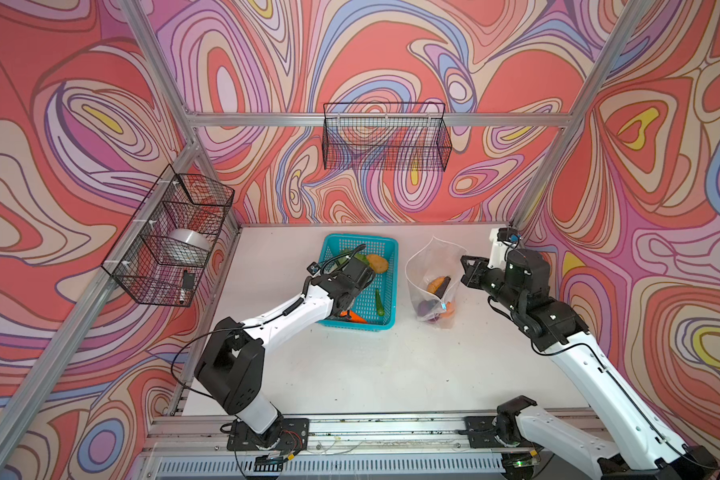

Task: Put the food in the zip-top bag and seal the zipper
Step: 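Lower the left gripper and grasp the orange carrot below its leaves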

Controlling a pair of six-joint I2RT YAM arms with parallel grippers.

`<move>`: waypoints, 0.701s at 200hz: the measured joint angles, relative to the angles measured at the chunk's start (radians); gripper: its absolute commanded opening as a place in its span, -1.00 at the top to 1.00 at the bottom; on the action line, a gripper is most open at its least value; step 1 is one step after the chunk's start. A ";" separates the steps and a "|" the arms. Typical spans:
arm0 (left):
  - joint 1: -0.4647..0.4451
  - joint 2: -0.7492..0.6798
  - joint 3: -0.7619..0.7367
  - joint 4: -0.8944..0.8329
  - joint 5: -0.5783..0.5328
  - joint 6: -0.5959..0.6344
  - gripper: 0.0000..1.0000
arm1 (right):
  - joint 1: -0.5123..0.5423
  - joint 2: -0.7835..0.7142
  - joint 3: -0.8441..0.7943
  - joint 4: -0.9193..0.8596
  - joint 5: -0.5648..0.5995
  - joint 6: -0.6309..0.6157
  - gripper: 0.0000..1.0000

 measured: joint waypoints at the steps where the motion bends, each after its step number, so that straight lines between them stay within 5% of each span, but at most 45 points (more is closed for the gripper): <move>1: 0.000 0.001 0.000 0.000 0.000 -0.002 -0.74 | 0.000 0.000 0.000 0.000 0.000 0.000 1.00; 140: 0.015 0.224 -0.028 0.059 0.143 -0.150 -0.32 | 0.000 -0.016 -0.010 -0.003 0.002 0.000 1.00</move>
